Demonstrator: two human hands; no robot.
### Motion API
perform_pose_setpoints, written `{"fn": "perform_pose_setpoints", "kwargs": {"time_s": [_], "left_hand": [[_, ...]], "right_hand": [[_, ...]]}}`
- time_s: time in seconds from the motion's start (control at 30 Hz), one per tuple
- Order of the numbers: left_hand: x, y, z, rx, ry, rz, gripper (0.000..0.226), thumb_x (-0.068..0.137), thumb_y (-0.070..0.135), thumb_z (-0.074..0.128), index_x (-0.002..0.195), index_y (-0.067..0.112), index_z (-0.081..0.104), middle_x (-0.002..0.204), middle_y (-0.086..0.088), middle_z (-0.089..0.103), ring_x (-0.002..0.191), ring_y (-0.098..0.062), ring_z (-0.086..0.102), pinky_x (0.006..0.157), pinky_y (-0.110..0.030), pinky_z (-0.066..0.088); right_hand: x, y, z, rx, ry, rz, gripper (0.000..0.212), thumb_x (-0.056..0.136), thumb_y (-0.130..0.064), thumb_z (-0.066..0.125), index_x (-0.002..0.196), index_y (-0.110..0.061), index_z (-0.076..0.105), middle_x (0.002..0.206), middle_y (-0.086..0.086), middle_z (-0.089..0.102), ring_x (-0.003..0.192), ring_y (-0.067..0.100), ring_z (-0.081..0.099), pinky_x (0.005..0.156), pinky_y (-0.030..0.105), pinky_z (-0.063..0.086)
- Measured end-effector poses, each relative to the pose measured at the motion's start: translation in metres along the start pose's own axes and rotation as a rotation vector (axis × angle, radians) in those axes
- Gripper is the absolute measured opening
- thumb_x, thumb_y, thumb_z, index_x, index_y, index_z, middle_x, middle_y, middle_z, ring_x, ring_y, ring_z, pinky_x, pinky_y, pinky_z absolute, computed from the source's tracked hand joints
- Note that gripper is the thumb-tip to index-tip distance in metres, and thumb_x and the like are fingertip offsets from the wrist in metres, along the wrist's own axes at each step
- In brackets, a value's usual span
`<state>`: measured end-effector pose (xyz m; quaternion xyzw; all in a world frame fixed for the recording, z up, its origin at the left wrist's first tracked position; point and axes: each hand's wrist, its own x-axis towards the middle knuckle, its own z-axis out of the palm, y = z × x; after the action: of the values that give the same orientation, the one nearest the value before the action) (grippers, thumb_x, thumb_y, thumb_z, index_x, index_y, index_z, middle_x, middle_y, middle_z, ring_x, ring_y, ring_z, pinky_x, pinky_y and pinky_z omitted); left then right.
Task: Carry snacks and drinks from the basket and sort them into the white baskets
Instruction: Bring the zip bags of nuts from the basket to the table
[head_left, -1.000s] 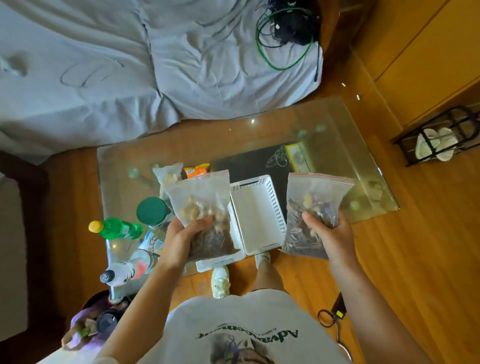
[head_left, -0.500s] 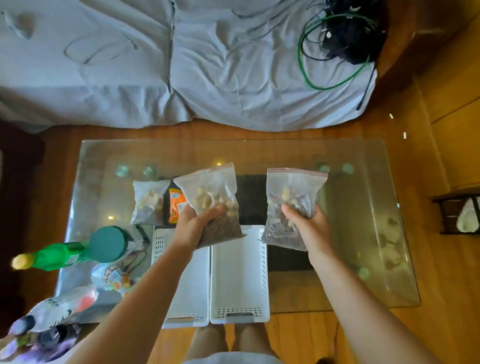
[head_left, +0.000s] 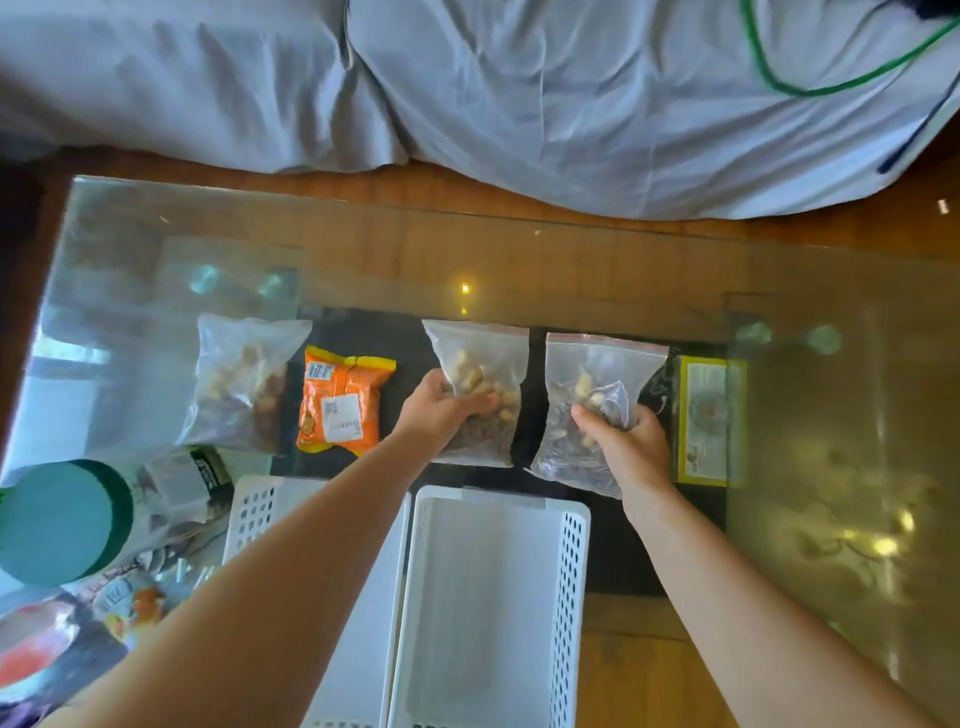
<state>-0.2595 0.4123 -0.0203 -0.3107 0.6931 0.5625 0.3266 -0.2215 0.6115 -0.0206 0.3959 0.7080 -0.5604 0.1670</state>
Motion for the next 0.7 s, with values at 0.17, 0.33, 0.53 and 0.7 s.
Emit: {"fn": "perform_pose_setpoints", "kwargs": {"time_s": [0.17, 0.33, 0.53, 0.7], "left_hand": [[0.011, -0.016, 0.001, 0.091, 0.012, -0.035, 0.044, 0.075, 0.031, 0.074, 0.107, 0.022, 0.044, 0.100, 0.001, 0.057, 0.090, -0.016, 0.056, 0.071, -0.027, 0.044], [0.011, -0.017, -0.002, 0.181, 0.031, -0.050, 0.055, 0.078, 0.034, 0.071, 0.124, 0.017, 0.044, 0.114, -0.005, 0.058, 0.100, -0.021, 0.058, 0.077, -0.031, 0.046], [0.005, -0.013, -0.006, 0.393, 0.044, -0.038, 0.061, 0.071, 0.042, 0.076, 0.118, 0.016, 0.048, 0.114, 0.000, 0.039, 0.095, -0.017, 0.047, 0.088, -0.029, 0.041], [-0.013, -0.004, -0.011, 0.275, 0.019, -0.081, 0.058, 0.073, 0.028, 0.077, 0.122, 0.015, 0.047, 0.112, -0.004, 0.056, 0.099, -0.021, 0.055, 0.086, -0.035, 0.050]], "right_hand": [[0.013, 0.024, 0.014, -0.084, 0.044, 0.039, 0.056, 0.070, -0.043, 0.076, 0.116, -0.021, 0.052, 0.102, -0.007, 0.059, 0.087, 0.011, 0.058, 0.065, 0.023, 0.043], [0.016, 0.025, 0.018, -0.117, 0.012, 0.052, 0.058, 0.071, -0.041, 0.075, 0.118, -0.019, 0.050, 0.101, -0.007, 0.058, 0.077, 0.001, 0.054, 0.057, 0.017, 0.039], [0.010, 0.019, 0.012, -0.197, -0.029, 0.017, 0.058, 0.075, -0.038, 0.073, 0.124, -0.017, 0.050, 0.121, 0.006, 0.055, 0.096, 0.016, 0.058, 0.067, 0.021, 0.043], [-0.004, 0.004, -0.001, -0.200, -0.058, 0.021, 0.061, 0.078, -0.034, 0.071, 0.130, -0.017, 0.045, 0.126, 0.006, 0.056, 0.102, 0.018, 0.055, 0.067, 0.021, 0.041]]}}
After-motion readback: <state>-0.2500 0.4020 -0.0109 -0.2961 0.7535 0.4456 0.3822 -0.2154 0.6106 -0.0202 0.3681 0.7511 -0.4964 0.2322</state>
